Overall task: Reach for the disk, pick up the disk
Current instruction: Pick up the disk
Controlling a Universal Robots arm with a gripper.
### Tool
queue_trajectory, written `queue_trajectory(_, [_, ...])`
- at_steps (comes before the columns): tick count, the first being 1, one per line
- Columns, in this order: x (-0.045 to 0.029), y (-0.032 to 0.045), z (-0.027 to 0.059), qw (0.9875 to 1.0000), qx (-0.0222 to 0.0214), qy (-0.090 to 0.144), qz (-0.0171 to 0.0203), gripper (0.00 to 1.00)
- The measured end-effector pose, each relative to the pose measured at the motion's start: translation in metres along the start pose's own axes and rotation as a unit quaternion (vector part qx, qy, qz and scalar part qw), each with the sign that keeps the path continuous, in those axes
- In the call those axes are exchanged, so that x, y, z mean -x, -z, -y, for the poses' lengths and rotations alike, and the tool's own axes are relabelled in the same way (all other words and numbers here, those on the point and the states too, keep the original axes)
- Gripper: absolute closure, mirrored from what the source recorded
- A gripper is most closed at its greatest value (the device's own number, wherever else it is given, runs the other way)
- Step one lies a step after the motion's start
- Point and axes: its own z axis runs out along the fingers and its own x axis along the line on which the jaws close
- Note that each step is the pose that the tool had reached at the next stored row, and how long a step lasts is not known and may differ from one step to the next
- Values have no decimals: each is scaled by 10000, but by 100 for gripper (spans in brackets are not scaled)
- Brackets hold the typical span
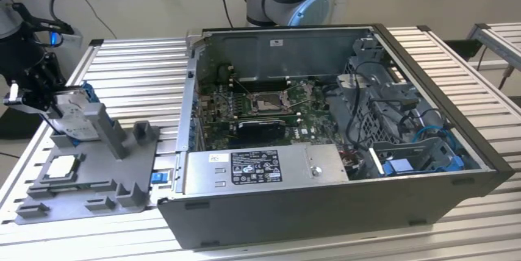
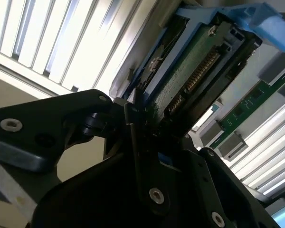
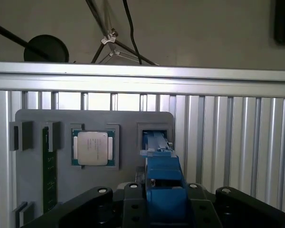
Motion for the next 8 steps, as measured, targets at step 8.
queue_trajectory(8, [0, 0, 0, 10000, 1, -2, -60, 100])
